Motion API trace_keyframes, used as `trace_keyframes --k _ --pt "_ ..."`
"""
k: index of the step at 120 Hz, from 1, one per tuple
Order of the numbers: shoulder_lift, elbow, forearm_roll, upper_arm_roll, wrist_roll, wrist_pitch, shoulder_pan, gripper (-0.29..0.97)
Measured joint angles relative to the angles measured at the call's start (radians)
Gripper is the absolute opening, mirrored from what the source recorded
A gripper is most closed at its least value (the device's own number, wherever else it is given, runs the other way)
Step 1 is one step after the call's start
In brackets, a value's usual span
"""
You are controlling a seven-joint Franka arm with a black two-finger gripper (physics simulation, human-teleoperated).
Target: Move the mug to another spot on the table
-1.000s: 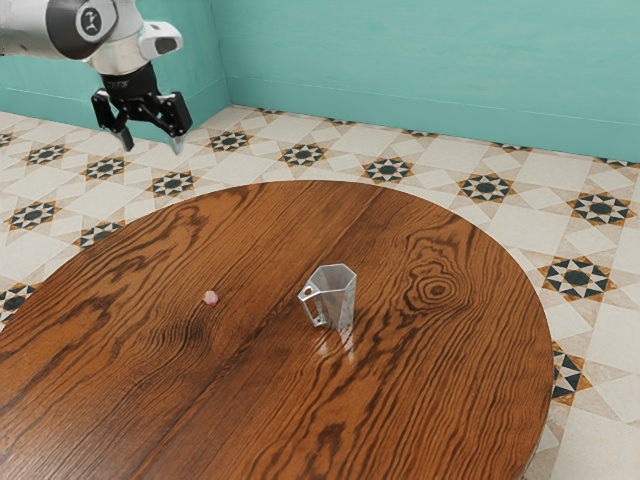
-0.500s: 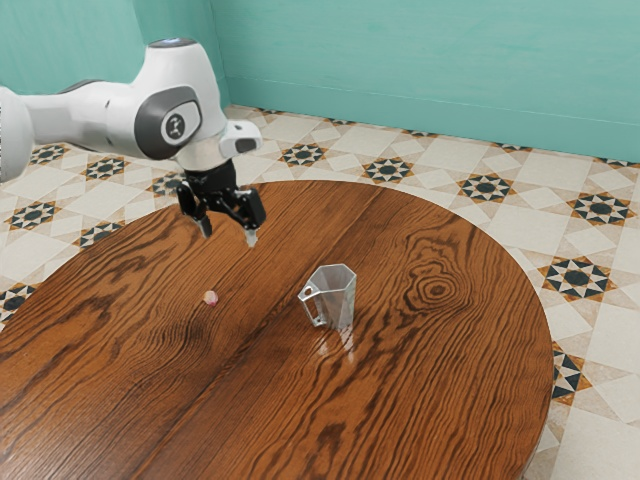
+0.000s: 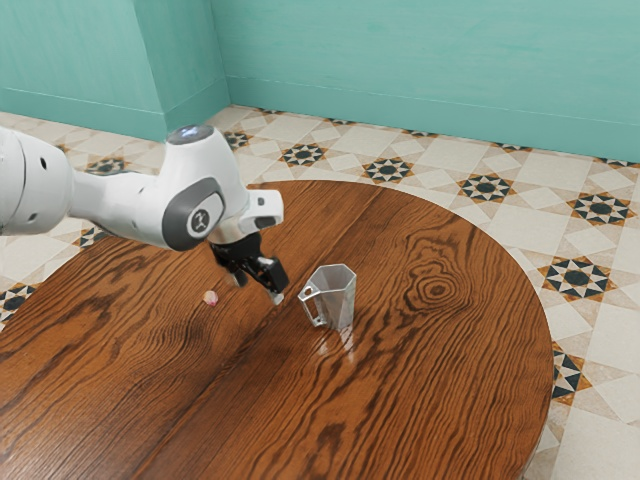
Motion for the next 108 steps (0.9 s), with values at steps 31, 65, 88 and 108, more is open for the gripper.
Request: trace_keyframes --k 31,65,88,108 --pt "0.063 -0.007 -0.038 -0.021 0.089 0.212 -0.003 0.67" --pt "0.138 -0.006 -0.101 -0.053 0.154 0.319 -0.001 0.68" --pt "0.172 -0.001 -0.125 -0.066 0.189 0.363 0.002 0.68" --pt "0.200 0.005 -0.129 -0.086 0.213 0.392 0.007 0.63"
